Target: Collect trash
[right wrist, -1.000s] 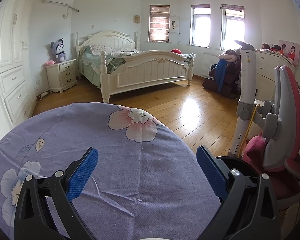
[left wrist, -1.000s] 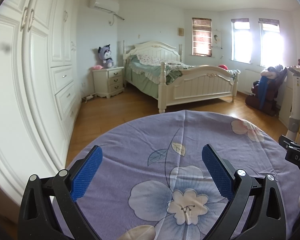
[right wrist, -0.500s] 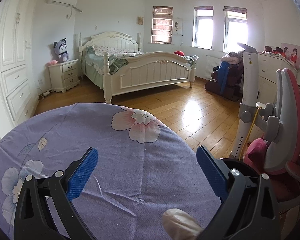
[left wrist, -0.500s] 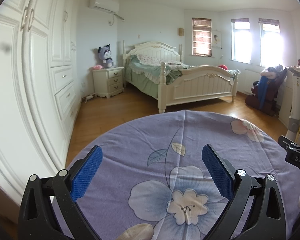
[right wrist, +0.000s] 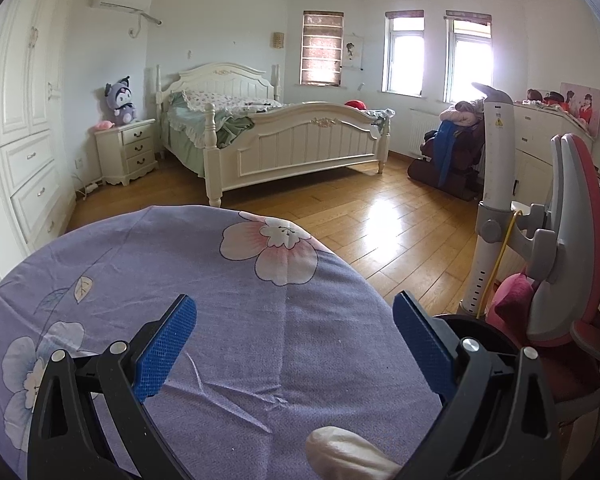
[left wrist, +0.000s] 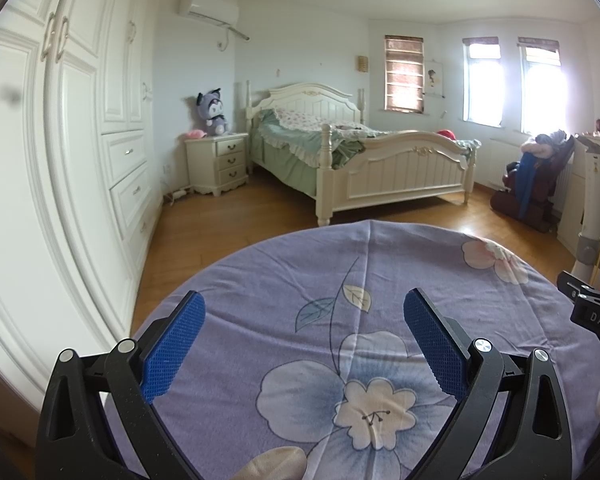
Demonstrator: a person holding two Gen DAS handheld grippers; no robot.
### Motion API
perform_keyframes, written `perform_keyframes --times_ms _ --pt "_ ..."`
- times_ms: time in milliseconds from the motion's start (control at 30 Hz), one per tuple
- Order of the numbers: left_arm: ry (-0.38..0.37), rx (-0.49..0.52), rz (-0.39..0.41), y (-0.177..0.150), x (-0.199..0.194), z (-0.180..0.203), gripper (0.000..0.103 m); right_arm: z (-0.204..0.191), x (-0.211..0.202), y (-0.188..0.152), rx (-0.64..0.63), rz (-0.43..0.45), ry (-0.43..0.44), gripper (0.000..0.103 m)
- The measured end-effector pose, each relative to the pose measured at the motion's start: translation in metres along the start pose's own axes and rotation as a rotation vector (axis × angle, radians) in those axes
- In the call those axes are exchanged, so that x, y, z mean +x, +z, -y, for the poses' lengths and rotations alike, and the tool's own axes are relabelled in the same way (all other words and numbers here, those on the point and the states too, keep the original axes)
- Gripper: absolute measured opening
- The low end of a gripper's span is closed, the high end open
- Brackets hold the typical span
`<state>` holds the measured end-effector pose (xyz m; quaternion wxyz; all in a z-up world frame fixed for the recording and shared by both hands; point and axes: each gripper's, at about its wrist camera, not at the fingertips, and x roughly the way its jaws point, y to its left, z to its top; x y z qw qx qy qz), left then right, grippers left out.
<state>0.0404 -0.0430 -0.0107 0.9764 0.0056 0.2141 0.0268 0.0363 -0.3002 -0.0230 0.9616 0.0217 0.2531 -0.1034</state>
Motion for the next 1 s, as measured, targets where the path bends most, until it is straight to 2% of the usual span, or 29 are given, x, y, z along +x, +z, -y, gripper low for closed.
perform_keyframes --times_ms 633,767,1000 --pt "0.008 -0.013 -0.004 0.0003 0.0001 -0.0013 0.098 0.0046 -0.0005 -0.0004 0.006 0.004 0.001 0.098" --pt "0.001 -0.007 0.02 0.0 -0.0056 -0.0001 0.098 0.0043 -0.0006 -0.0006 -0.004 0.006 0.002 0.098" --pt "-0.003 -0.017 -0.001 0.0006 -0.0007 -0.0021 0.098 0.0028 -0.0009 -0.002 0.0 0.011 -0.004 0.098"
